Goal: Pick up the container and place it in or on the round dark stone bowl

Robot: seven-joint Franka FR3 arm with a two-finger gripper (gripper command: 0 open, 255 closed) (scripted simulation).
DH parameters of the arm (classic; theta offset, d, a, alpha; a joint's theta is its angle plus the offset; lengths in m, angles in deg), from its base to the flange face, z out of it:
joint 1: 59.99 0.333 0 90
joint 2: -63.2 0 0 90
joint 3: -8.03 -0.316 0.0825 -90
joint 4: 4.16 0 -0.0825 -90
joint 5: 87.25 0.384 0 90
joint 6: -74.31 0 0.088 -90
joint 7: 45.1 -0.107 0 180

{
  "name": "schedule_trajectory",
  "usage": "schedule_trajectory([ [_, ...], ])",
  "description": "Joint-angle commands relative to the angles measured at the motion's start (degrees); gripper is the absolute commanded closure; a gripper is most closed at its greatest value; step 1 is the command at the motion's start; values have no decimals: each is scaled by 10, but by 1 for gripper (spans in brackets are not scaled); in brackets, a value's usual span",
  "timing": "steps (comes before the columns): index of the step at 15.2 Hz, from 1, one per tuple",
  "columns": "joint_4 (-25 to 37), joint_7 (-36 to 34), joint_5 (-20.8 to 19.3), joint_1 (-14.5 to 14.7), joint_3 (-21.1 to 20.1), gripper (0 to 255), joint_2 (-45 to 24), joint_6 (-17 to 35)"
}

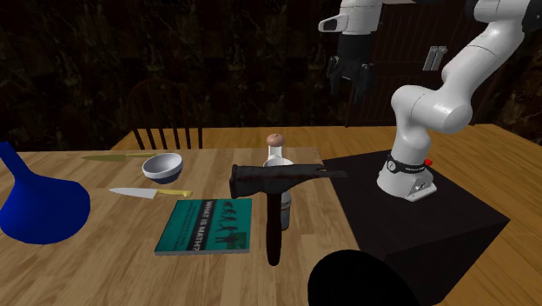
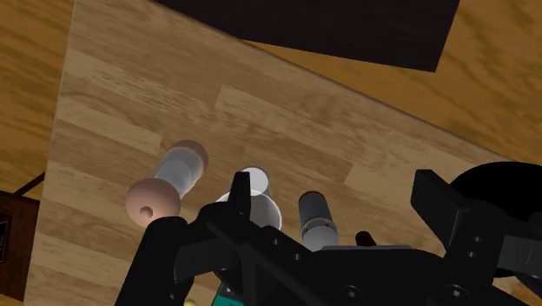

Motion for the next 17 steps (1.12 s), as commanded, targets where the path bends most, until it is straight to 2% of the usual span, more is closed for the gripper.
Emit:
schedule_trajectory([
  [1, 0, 0, 0, 0, 0, 0, 0, 0],
  [10, -12, -80, 5, -2, -56, 0, -155, 168],
  [17, 27, -153, -24, -10, -92, 0, -307, 277],
])
